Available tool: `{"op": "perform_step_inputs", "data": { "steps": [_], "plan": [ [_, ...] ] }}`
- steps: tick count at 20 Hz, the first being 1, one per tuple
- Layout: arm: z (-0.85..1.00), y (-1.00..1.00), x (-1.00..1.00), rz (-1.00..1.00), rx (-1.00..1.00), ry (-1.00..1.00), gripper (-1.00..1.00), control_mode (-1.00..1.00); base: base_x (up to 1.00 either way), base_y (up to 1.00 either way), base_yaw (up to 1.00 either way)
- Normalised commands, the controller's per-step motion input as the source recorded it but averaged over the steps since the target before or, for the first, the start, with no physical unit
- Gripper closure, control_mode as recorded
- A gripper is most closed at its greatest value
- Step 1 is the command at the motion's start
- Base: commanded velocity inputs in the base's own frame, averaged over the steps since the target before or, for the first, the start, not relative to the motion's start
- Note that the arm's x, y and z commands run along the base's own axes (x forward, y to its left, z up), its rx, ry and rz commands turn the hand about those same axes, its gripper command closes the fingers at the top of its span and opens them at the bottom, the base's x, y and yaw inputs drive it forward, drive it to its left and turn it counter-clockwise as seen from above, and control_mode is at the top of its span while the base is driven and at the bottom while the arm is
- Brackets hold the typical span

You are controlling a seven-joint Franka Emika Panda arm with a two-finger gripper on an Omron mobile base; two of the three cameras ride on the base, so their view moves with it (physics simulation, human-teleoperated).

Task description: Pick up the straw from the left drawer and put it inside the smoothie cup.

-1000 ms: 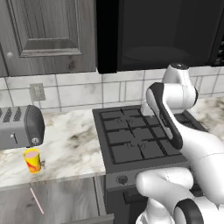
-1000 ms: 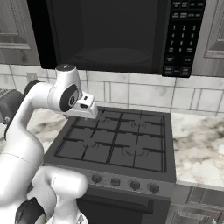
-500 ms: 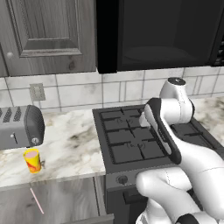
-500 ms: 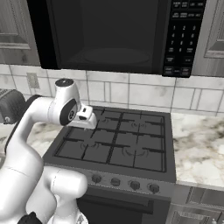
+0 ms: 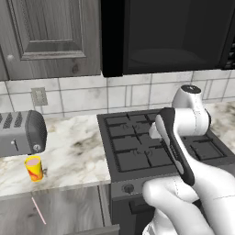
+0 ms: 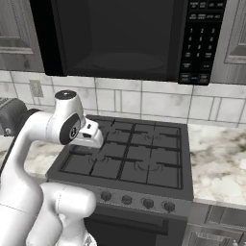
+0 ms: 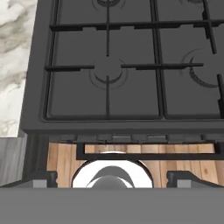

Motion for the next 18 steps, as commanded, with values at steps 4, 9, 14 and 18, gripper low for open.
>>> {"op": "perform_step_inputs", "data": {
  "steps": [4, 9, 14, 18],
  "plan": [
    [0.0, -0.05, -0.63, 0.0, 0.0, -0.01, -1.0, -1.0, 0.0, 0.0, 0.0],
    [0.0, -0.04, -0.31, -0.01, 0.0, -0.01, -1.0, -1.0, 0.0, 0.0, 0.0],
    [0.09, 0.0, 0.14, 0.0, 0.0, 0.02, -1.0, -1.0, 0.0, 0.0, 0.0],
    [0.13, 0.0, 0.26, 0.0, 0.0, 0.13, -1.0, -1.0, 0.0, 0.0, 0.0]
  ]
}}
